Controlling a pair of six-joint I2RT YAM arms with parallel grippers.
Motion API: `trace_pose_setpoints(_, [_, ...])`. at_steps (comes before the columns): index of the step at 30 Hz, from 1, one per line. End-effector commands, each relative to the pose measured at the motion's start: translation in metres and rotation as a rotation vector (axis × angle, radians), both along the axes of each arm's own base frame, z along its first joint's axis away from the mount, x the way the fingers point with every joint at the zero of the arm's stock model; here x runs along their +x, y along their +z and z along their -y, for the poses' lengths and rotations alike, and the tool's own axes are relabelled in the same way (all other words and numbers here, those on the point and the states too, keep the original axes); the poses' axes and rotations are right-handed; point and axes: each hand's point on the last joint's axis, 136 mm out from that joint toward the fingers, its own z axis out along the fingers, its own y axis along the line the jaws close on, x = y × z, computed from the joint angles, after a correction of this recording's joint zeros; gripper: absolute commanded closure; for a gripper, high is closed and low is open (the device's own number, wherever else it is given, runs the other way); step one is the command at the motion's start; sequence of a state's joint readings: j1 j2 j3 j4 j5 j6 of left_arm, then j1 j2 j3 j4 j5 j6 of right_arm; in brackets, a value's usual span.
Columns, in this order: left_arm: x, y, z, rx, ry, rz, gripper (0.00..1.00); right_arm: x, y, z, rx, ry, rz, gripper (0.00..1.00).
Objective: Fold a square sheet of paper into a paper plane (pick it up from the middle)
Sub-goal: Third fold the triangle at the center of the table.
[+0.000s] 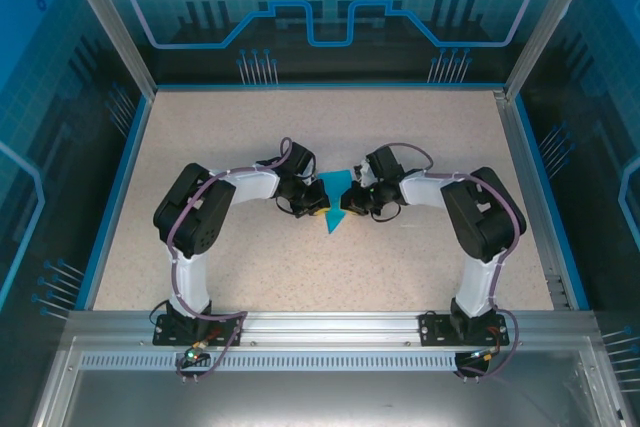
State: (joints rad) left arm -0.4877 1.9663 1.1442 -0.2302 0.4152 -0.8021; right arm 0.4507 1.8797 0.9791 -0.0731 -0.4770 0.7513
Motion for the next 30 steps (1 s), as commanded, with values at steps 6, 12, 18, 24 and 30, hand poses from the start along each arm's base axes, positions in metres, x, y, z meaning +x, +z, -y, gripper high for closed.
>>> trace_pose_setpoints(6, [-0.022,-0.034,-0.028,0.169,-0.009,-0.088,0.99,0.005,-0.024,0.024,-0.075,-0.084,-0.1,0.92])
trace_pose_setpoints(12, [-0.024,-0.037,-0.029,0.179,-0.016,-0.093,1.0,0.023,0.012,0.014,-0.005,-0.08,-0.013,0.92])
trace_pose_setpoints(18, [-0.025,-0.038,-0.03,0.182,-0.019,-0.096,1.0,0.03,-0.007,0.025,-0.064,-0.117,-0.048,0.92])
trace_pose_setpoints(24, [-0.026,-0.04,-0.03,0.184,-0.021,-0.099,1.0,0.032,-0.027,0.05,-0.162,-0.185,-0.076,0.92])
trace_pose_setpoints(30, [-0.026,-0.04,-0.03,0.185,-0.022,-0.1,1.0,0.044,-0.024,0.07,-0.228,-0.233,-0.05,0.93])
